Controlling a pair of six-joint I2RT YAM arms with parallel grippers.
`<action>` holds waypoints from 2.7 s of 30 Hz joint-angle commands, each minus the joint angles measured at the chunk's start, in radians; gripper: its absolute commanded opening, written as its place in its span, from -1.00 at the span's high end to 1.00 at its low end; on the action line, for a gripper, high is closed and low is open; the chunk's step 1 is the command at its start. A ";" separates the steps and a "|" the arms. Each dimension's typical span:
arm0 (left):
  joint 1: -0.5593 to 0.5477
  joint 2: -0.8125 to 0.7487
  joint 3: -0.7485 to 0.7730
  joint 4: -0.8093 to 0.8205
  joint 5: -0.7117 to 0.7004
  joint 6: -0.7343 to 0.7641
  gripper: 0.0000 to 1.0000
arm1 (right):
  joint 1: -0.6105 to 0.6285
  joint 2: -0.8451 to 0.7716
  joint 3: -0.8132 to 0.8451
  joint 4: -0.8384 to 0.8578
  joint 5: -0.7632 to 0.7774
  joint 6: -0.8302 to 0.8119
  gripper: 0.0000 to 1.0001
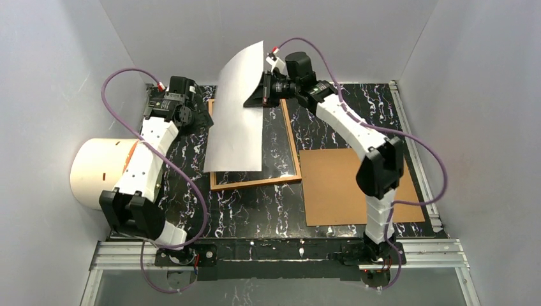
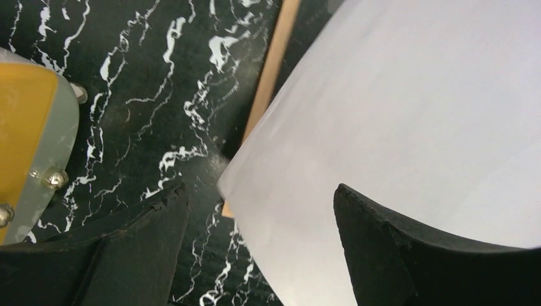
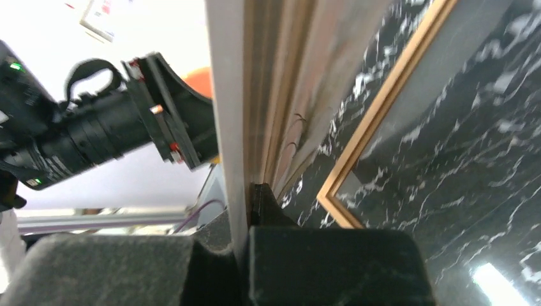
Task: Put the photo into the frame
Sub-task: Turn over the photo at the center of the board, then place the photo in the photo frame.
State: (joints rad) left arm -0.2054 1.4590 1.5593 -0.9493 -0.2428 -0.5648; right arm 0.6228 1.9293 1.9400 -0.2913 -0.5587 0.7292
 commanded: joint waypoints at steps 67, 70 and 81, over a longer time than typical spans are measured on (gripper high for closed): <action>0.163 0.477 0.066 0.167 0.129 0.082 -0.35 | -0.255 0.162 0.295 -0.417 -0.357 0.105 0.97; 0.169 0.500 0.070 0.181 0.134 0.076 -0.24 | -0.260 0.206 0.282 -0.446 -0.354 0.054 0.97; 0.190 0.566 0.057 0.244 0.233 0.088 -0.07 | -0.336 0.401 0.261 -0.500 -0.247 -0.151 0.97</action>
State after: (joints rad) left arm -0.0269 2.0205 1.6058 -0.7288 -0.0666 -0.4900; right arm 0.3275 2.2860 2.2086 -0.7826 -0.8253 0.6842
